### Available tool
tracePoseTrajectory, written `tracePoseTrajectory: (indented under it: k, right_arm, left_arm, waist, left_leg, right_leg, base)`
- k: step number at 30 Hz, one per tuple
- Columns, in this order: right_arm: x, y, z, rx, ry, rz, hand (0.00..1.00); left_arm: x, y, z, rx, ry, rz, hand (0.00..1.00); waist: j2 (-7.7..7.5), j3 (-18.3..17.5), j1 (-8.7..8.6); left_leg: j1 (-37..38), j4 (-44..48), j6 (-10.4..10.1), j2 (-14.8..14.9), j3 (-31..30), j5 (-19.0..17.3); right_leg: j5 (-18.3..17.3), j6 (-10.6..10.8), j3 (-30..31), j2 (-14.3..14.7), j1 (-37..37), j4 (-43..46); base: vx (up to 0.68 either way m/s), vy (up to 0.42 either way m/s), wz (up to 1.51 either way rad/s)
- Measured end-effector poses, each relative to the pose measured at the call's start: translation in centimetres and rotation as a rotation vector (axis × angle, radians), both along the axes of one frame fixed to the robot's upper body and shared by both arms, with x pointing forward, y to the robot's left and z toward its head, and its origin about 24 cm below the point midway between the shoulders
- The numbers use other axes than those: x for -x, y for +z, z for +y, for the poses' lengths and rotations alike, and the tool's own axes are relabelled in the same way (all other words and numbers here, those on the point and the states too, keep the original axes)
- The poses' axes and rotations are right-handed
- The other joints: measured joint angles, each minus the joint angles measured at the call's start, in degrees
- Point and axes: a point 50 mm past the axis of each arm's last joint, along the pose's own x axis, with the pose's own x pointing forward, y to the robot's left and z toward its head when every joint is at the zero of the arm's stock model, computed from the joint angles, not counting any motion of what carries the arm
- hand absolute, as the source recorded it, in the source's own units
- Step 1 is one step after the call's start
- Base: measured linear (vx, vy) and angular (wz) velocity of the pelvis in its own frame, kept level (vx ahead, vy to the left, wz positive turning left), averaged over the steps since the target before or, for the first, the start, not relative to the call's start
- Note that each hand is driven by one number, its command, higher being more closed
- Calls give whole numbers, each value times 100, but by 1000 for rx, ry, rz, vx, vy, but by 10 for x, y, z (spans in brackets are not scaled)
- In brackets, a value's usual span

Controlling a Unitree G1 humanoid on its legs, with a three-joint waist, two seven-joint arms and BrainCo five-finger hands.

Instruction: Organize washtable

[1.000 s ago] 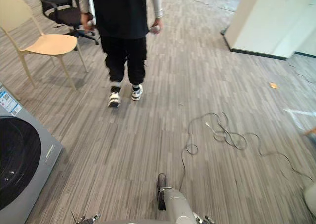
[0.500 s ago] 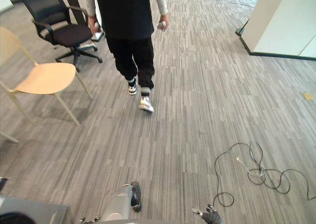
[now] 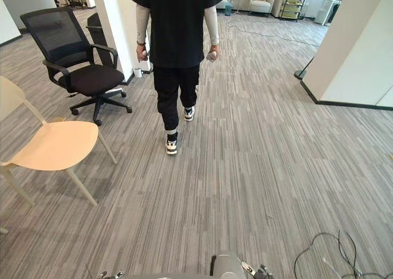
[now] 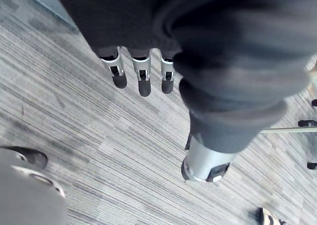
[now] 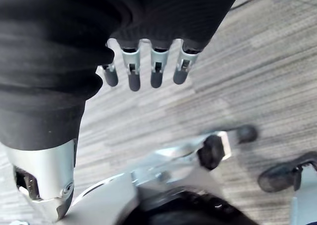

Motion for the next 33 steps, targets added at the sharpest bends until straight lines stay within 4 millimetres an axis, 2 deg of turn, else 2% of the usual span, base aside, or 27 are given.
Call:
tracePoseTrajectory:
  k: [1,3,4,5,6,7,8,9,11,12,14,15,16,17,18,19,20,21,22,23,24,25,26,29,30,31,33]
  right_arm:
    - [-6,1,-3,11,9,-16,0]
    - [-13,5,-9,32,19,-45,0]
    - [-15,7,-14,48,48,-49,0]
    - [-18,8,-17,61,63,-57,0]
    - [-18,8,-18,62,63,-55,0]
    - [-18,7,-16,56,62,-50,0]
    - [-19,6,-12,48,77,-45,0]
    - [-22,6,-10,43,80,-48,0]
    - [-36,6,-5,43,83,-72,0]
    - [-41,7,-4,45,76,-85,0]
    - [-41,7,-3,56,69,-86,0]
    - [-39,6,3,51,58,-77,0]
    - [-35,3,13,26,50,-67,0]
    - [-37,3,17,14,45,-77,0]
    - [-40,3,20,5,38,-88,0]
    - [-39,3,23,-3,18,-88,0]
    - [-36,2,23,-7,0,-82,0]
    - [-34,2,23,-14,-12,-78,0]
    - [-34,2,21,-16,-21,-83,0]
    - [-35,2,19,-13,-32,-91,0]
    - [-36,3,18,-11,-33,-96,0]
    - [-38,4,13,1,-31,-104,0]
    - [-38,4,10,10,-29,-103,0]
    - [-37,5,3,28,-40,-104,0]
    - [-34,5,1,32,-41,-93,0]
    - [-31,4,1,31,-42,-81,0]
    - [-24,4,0,33,-33,-59,0]
  left_arm:
    - [1,0,-1,7,26,-3,0]
    - [-3,0,-5,22,81,-23,0]
    - [0,-1,-7,30,118,-25,0]
    - [2,-1,-9,32,123,-23,0]
    - [1,-1,-8,31,121,-24,0]
    - [4,0,-4,17,122,-21,0]
    - [9,1,0,2,118,-16,0]
    - [12,2,2,-7,111,-11,0]
    - [19,1,1,-11,77,13,0]
    - [21,1,4,-19,67,21,0]
    - [19,1,3,-22,50,19,0]
    - [22,2,7,-30,45,26,0]
    - [24,3,13,-48,40,31,0]
    - [21,3,13,-53,40,24,0]
    - [16,5,16,-67,34,11,0]
    - [17,5,19,-75,24,17,0]
    - [15,5,21,-79,7,17,0]
    - [15,5,22,-79,-5,21,0]
    - [15,5,22,-79,-28,32,0]
    - [17,4,22,-77,-39,43,0]
    - [18,3,22,-74,-42,51,0]
    - [18,2,20,-65,-53,63,0]
    - [17,1,19,-58,-68,67,0]
    - [16,1,16,-38,-41,55,0]
    - [16,0,12,-28,-31,54,0]
    - [17,-1,10,-23,-26,53,0]
    - [18,-1,8,-15,-3,52,0]
  waist:
    - [46,-10,7]
    - [178,74,-9]
    - [273,141,25]
    - [343,166,132]
    - [352,178,166]
    - [278,180,258]
    - [153,156,333]
    - [96,151,331]
    - [6,156,349]
    - [-20,153,421]
    - [-34,146,512]
    - [-218,41,609]
    - [-270,-100,586]
    - [-347,-195,559]
    - [-421,-254,615]
    - [-471,-271,589]
    - [-549,-255,561]
    - [-560,-239,560]
    - [-526,-203,526]
    - [-494,-181,426]
    - [-475,-169,402]
    - [-427,-149,372]
    - [-385,-137,333]
    - [-315,-132,273]
    - [-225,-116,273]
    - [-173,-107,275]
    - [-114,-70,245]
  left_leg:
    - [-282,712,-278,111,-91,209]
    - [-844,2267,-277,235,-93,1117]
    - [-1303,3398,-557,373,-40,2438]
    - [-1824,4480,-578,689,144,2773]
    - [-2085,4930,-360,876,289,2619]
    - [-2535,5436,0,1080,498,2281]
    - [-2962,5438,-34,1087,615,1960]
    - [-3170,5295,-74,1059,649,1823]
    - [-3782,4050,-157,998,832,1454]
    - [-3915,2835,-156,901,915,1451]
    - [-3947,1303,-231,773,862,1546]
    - [-3925,1078,-153,508,884,2086]
    - [-3936,1157,-88,331,939,1793]
    - [-3978,1278,-36,318,962,1641]
    - [-3892,1524,84,238,1062,1277]
    - [-3742,1605,215,126,1152,1102]
    - [-3484,1635,299,0,1225,893]
    - [-3296,1629,333,-71,1263,770]
    - [-2889,1594,378,-167,1303,545]
    - [-2438,1469,377,-223,1302,407]
    - [-2190,1347,365,-238,1302,389]
    - [-1669,941,350,-238,1305,380]
    - [-1289,608,335,-203,1308,389]
    - [-724,35,180,-74,1375,325]
    - [-572,-80,82,37,1378,270]
    - [-478,-149,48,93,1363,252]
    - [-252,-209,-118,172,1240,184]
  right_leg:
    - [-278,-31,-114,32,117,133]
    - [-642,-38,-221,106,569,72]
    - [-815,-66,-156,193,1013,-117]
    - [-1010,-122,-28,316,1440,-323]
    - [-1118,-159,29,364,1648,-395]
    - [-1270,-144,152,354,2043,-536]
    - [-1393,-77,315,254,2388,-735]
    - [-1444,-25,398,195,2541,-835]
    - [-1594,172,638,-28,2919,-1043]
    - [-1725,349,776,-176,3084,-1111]
    - [-1963,485,876,-358,3347,-1213]
    - [-2210,453,1047,-658,3546,-1223]
    - [-2136,322,1167,-780,3502,-1120]
    - [-2021,286,1281,-807,3364,-898]
    - [-1814,555,1667,-897,3001,53]
    - [-1650,676,1843,-967,2767,821]
    - [-1255,757,2054,-1016,2505,1655]
    - [-877,804,2201,-1010,2326,2237]
    - [-327,962,2321,-956,1960,3329]
    - [-452,847,2130,-951,1646,4113]
    - [-609,694,1966,-950,1503,4331]
    - [-982,509,1531,-908,1257,4351]
    - [-1264,418,1156,-839,1080,4031]
    - [-1532,382,324,-678,455,2359]
    - [-1490,352,112,-568,393,1477]
    - [-1397,292,79,-499,376,1045]
    - [-934,265,133,-365,368,119]
  base:
    - [828,-191,33]
    - [805,-170,20]
    - [654,-61,-20]
    - [649,-33,-32]
    - [611,1,-41]
    - [558,-4,-48]
    - [537,3,-50]
    - [520,39,-59]
    - [531,130,-61]
    - [538,215,-54]
    - [575,308,-47]
    - [767,430,-31]
    - [778,435,-19]
    - [648,374,-10]
    - [617,400,-11]
    - [609,397,-11]
    - [485,281,1]
    - [463,232,-8]
    - [654,285,-9]
    - [624,257,-9]
    - [548,208,-12]
    - [399,128,-14]
    - [385,107,-7]
    - [416,60,-10]
    - [406,19,-5]
    - [446,-7,9]
    - [560,-69,20]
